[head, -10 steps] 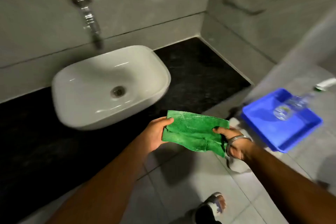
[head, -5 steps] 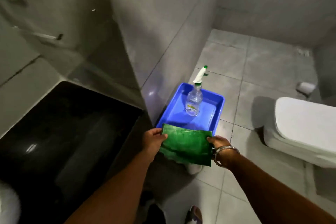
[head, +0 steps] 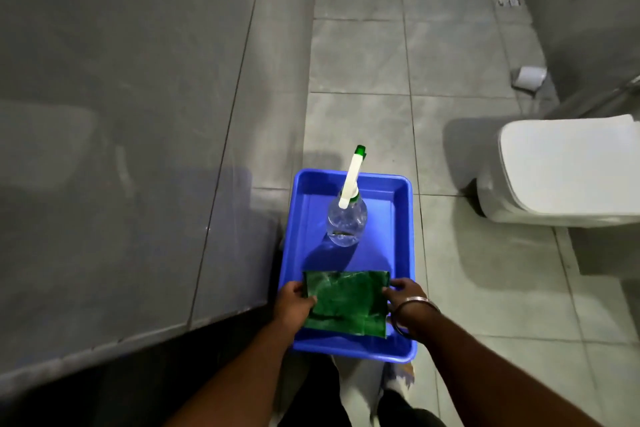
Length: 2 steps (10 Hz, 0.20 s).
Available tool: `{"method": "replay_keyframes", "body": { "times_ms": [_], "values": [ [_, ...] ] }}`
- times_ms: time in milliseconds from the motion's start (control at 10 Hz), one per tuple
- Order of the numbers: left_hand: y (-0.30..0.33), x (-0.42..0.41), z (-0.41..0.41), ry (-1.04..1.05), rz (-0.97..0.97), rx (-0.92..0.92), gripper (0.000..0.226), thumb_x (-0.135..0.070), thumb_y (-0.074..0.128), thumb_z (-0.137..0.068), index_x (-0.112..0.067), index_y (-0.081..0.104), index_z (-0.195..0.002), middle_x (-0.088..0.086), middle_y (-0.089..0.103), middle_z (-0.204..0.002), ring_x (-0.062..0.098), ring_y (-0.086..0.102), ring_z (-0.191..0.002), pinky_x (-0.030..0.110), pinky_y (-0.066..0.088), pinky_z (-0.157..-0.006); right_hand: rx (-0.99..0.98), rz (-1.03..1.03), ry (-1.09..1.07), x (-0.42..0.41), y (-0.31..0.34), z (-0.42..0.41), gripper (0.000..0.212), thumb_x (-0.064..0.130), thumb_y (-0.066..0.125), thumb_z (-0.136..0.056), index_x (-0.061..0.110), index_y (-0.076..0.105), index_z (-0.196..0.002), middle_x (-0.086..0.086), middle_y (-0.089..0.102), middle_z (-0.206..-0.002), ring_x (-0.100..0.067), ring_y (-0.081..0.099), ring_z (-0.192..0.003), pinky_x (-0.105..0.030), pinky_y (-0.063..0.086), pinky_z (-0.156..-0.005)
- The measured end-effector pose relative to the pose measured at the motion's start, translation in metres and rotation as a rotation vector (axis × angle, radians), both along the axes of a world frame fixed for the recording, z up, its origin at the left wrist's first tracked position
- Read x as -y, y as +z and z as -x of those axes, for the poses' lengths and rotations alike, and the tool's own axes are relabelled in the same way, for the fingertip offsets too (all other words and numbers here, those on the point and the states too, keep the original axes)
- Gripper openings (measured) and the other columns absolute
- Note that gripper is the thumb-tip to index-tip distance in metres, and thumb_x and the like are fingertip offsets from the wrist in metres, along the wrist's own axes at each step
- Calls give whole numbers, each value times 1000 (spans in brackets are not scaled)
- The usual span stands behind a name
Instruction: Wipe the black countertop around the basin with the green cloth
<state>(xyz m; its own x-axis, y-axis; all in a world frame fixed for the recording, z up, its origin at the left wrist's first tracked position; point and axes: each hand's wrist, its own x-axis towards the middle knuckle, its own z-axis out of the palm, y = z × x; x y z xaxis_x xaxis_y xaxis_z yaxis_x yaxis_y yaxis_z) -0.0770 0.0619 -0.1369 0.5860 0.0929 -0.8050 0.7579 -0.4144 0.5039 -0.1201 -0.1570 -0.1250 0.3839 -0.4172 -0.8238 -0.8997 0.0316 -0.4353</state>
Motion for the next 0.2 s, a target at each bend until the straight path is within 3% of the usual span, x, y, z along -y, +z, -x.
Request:
{"method": "replay_keyframes", "body": {
  "times_ms": [100,200],
  "values": [
    [16,0,-12,-316,-210,27,49,-14,70,-83,-2,56,-128,20,63,-128,32,62,-116,35,48,-97,-66,238,329,8,11,-9,36,23,62,-86,3,58,-117,-22,64,-118,-35,60,-104,-37,45,-88],
    [59,15,-55,-452,-305,228,57,-23,62,-91,-8,44,-143,18,51,-143,34,53,-128,38,45,-104,107,403,462,21,54,-49,45,27,54,-90,9,48,-132,-18,55,-134,-35,52,-121,-38,42,-97]
  ]
}}
